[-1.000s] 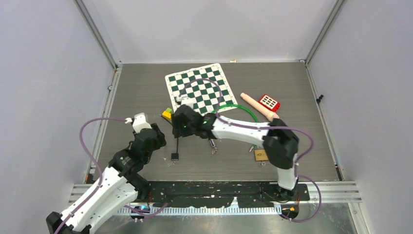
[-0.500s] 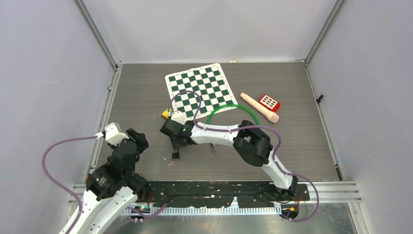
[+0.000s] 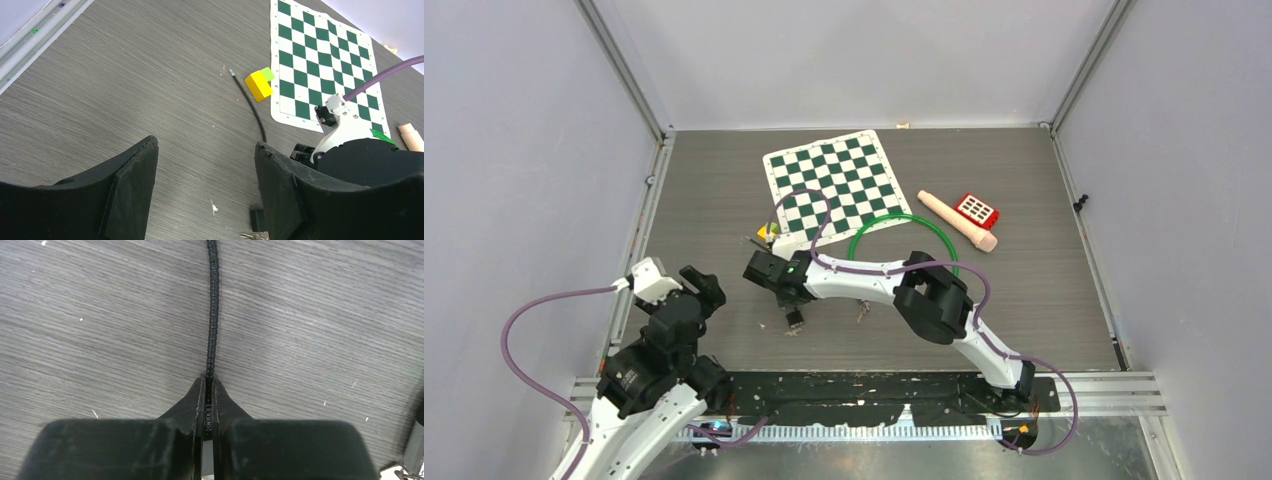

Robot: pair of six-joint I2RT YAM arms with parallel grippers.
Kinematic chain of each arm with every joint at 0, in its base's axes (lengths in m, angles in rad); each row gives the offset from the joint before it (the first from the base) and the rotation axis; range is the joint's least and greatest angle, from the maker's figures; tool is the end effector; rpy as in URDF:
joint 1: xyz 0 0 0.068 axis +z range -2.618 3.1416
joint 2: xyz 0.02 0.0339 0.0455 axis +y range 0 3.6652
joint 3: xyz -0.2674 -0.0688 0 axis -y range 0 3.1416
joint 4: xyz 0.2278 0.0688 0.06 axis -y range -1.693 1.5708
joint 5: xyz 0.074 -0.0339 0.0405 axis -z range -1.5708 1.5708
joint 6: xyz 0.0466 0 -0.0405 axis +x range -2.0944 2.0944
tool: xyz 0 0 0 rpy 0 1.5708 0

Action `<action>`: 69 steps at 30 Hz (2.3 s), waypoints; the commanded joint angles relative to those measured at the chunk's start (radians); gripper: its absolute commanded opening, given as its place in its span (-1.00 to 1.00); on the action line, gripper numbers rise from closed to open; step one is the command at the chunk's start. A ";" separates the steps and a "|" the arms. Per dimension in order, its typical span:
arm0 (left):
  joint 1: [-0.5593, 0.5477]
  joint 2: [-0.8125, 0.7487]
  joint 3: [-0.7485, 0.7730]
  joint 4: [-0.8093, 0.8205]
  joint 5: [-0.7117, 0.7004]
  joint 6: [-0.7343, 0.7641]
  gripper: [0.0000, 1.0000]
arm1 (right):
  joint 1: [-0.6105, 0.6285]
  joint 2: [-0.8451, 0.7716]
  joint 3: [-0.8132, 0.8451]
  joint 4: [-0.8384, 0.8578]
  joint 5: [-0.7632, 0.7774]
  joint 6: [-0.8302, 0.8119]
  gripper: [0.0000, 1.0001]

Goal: Lock with the key
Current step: Pick up the lock from the center of the board, then lock the lock.

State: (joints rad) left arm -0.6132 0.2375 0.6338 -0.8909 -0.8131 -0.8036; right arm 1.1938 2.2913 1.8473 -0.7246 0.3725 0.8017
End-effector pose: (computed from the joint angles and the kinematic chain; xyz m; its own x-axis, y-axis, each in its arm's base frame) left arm 0.0525 0.0044 0.2694 -0.1778 -0.4798 -0.8592 -0.3679 0.8422 -0.3942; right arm 0.1902 0.4343 0.1627 -0.8202 -0.2535 -0.5129 -0.3224 0.9454 0.0483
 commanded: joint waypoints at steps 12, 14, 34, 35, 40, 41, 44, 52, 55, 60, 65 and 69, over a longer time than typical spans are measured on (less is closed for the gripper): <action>-0.003 0.025 0.033 0.091 0.086 0.083 0.52 | -0.003 -0.296 -0.158 0.118 0.223 -0.124 -0.90; -0.003 0.029 0.031 0.125 0.125 0.116 0.55 | -0.005 -0.401 -0.225 0.161 0.255 -0.147 -0.89; -0.003 0.265 0.136 0.575 0.968 0.225 0.90 | -0.168 -1.043 -0.700 0.765 -0.057 -0.447 -0.90; -0.003 0.295 0.162 0.588 0.990 0.185 0.90 | -0.191 -1.079 -0.717 0.828 -0.118 -0.445 -0.90; -0.002 0.454 0.233 0.784 1.232 0.102 0.88 | -0.371 -1.153 -0.782 0.975 -0.512 -0.350 -0.90; -0.002 0.468 0.234 0.811 1.254 0.105 0.89 | -0.383 -1.162 -0.782 0.987 -0.574 -0.332 -0.90; -0.003 0.510 0.259 0.846 1.290 0.135 0.92 | -0.413 -1.174 -0.760 1.018 -0.670 -0.322 -0.90; -0.003 0.580 0.319 0.961 1.423 0.081 0.92 | -0.430 -1.188 -0.725 1.132 -0.897 -0.232 -0.90; -0.003 0.578 0.283 1.073 1.449 0.029 0.93 | -0.432 -1.179 -0.725 1.175 -0.913 -0.184 -0.90; -0.003 0.575 0.246 1.154 1.463 -0.001 0.94 | -0.431 -1.140 -0.736 1.319 -0.955 -0.051 -0.90; -0.003 0.568 0.219 1.254 1.509 -0.055 0.92 | -0.431 -1.115 -0.732 1.402 -0.960 0.015 -0.89; -0.003 0.568 0.199 1.330 1.513 -0.103 0.86 | -0.431 -1.102 -0.730 1.408 -0.958 0.026 -0.89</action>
State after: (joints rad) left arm -0.6132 0.8207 0.8440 0.2813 0.6594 -0.8417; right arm 0.7647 1.1862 1.0714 0.5728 -0.5713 0.7734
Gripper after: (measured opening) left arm 0.955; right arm 0.083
